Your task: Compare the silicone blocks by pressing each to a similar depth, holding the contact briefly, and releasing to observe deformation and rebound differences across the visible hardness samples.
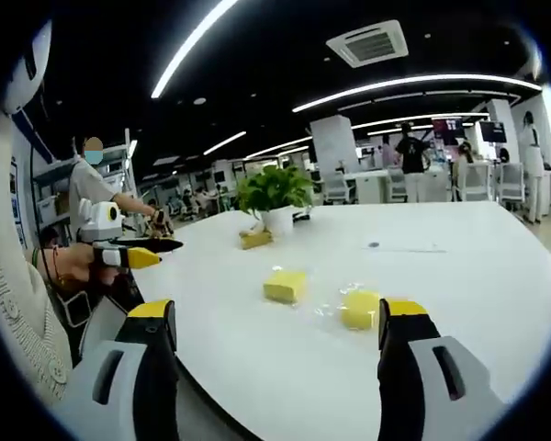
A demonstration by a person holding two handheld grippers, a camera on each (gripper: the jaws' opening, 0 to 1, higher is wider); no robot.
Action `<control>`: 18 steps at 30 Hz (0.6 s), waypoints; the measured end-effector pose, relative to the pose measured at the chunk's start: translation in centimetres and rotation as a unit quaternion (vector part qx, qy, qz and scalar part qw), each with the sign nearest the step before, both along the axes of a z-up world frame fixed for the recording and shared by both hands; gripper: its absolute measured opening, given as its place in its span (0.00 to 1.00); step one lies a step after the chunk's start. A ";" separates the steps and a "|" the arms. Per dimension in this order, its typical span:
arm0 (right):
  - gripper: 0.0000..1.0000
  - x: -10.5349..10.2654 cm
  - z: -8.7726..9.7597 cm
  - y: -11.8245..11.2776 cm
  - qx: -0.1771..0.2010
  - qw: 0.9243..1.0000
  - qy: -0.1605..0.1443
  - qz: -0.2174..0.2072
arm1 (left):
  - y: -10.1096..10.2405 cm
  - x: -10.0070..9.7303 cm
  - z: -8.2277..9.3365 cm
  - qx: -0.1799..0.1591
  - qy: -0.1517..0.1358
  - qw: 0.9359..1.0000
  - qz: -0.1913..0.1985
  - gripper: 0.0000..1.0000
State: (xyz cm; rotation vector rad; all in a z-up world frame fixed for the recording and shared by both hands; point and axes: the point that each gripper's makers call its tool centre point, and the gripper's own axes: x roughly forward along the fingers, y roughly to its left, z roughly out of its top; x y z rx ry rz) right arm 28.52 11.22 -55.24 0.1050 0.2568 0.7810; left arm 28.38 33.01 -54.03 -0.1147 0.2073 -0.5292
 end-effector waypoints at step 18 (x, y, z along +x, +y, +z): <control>0.83 -0.3 -0.1 -0.2 -0.009 1.000 0.002 0.004 | -0.1 0.0 0.3 -0.002 -0.005 1.000 0.000 0.80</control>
